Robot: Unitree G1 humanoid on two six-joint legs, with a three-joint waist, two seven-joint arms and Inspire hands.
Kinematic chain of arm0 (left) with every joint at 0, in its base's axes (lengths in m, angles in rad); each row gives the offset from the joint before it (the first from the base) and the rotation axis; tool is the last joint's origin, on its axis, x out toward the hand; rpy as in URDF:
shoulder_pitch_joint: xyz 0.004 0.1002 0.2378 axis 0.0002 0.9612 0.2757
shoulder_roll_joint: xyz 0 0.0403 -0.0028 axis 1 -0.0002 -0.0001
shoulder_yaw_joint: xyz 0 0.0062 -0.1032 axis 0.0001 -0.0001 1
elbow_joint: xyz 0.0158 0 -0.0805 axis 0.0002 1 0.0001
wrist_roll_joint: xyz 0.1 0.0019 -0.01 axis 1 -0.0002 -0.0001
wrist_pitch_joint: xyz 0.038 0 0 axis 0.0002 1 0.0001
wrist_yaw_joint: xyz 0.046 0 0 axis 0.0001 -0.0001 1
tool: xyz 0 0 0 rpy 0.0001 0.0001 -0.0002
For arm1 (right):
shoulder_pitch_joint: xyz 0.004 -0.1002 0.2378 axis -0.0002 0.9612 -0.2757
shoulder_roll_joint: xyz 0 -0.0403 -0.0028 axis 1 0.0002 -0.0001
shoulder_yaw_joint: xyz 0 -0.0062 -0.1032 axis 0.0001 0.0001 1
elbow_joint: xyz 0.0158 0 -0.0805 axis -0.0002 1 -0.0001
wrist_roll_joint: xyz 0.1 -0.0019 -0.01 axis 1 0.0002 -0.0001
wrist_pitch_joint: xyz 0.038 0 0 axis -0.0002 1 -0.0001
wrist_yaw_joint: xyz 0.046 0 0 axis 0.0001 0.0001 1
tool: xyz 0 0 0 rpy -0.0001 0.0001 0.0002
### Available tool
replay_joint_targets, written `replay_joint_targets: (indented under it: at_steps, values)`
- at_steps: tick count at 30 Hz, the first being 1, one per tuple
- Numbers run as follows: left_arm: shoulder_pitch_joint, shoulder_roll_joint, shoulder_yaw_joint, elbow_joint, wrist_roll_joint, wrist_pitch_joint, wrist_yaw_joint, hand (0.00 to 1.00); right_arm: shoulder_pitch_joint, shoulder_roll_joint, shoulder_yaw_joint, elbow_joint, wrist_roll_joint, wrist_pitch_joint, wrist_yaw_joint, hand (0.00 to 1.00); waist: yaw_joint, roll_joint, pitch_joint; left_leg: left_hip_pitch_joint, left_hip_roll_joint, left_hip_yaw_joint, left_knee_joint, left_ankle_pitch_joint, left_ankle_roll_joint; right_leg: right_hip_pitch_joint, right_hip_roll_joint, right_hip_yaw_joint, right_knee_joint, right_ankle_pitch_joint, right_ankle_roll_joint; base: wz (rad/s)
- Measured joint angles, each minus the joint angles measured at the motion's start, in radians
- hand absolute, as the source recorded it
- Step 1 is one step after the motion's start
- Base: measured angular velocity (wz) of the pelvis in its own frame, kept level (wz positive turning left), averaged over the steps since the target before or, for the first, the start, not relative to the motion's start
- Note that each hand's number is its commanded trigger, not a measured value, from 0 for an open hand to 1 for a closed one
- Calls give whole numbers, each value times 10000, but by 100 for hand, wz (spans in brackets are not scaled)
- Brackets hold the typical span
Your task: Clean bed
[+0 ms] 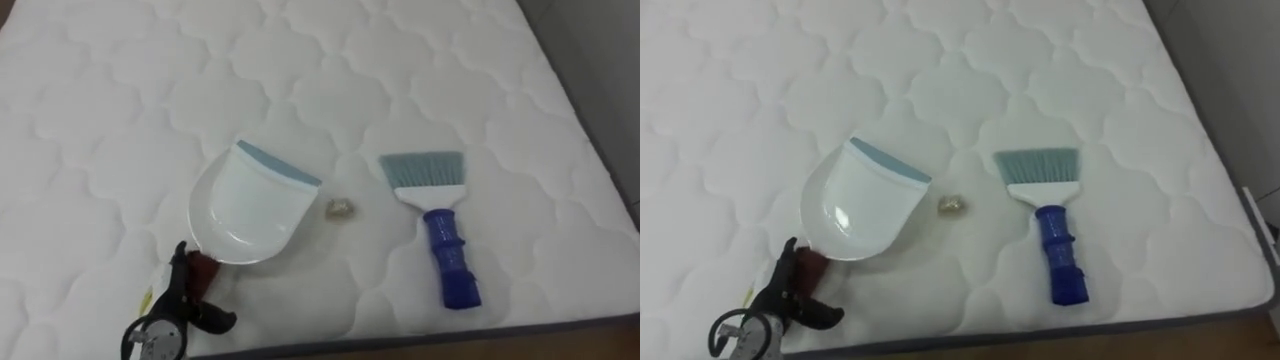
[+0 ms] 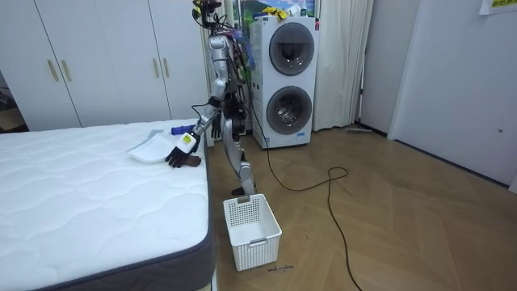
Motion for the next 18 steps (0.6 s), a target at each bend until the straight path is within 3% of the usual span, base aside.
replay_joint_targets:
  at_steps: [3, 4, 7, 11, 14, 15, 16, 17, 18]
  values:
    - [-131, -1, 3, 224, 3, -1, 2, 0, -12, 6, 2, 41, 3, 0, -5, 0, 11, 42, 16, -29, 1, -1, -2, 0, 0, -40, 5, 4, 1, 0, 0, -1]
    - [-148, -1, 4, 262, 4, -1, 4, 43, -25, 5, 2, 74, 3, 0, -5, 0, 11, 47, 14, -48, 1, -2, -1, 0, 0, -58, 6, 4, 2, 0, 0, -4]
    - [-167, -1, 4, 293, 3, 1, 13, 100, -134, 1, 4, 260, 28, 1, -2, 0, 5, 75, -2, -146, 5, -5, 10, 1, -1, -178, 9, 0, 21, 0, -1, -1]
    - [-256, 66, 91, 565, -8, 15, 152, 100, -153, -1, 102, 432, 309, 2, 3, 0, 51, 106, -25, -153, 11, -36, 19, 1, -2, -263, 10, 5, 100, -1, -3, -9]
    - [-446, 384, 428, 851, 0, 16, 169, 100, -139, -4, 134, 434, 324, 15, 10, 0, 24, 62, -12, -347, -26, 313, 436, 0, -4, -240, -171, 185, 197, 2, -8, 9]
    - [-615, 513, 422, 970, -62, 25, 161, 100, -203, 63, 203, 386, 295, 5, 6, 0, -11, -313, 199, -1096, -233, 699, 1649, -137, -232, -79, -527, 864, 136, 20, -30, 43]
    - [-741, 498, 401, 968, -95, 34, 160, 100, -162, 78, 189, 407, 278, 0, -2, 0, -60, -436, 169, -1552, -377, 764, 1642, -117, -350, -72, -680, 1218, 80, 16, -24, 96]
    - [-1134, 410, 91, 931, -98, 44, 52, 100, -84, 17, -53, 483, 402, 5, 3, 0, -213, -281, 64, -2369, -258, 764, 460, 624, -332, -327, -758, 1282, 257, -55, 71, 79]
    - [-1310, 422, -319, 935, -34, 11, -13, 100, -103, 60, -172, 572, 555, 77, -31, 0, -22, -465, 32, -2624, -182, 1400, 350, 1672, 132, -595, -918, 1399, 612, -485, 446, 46]
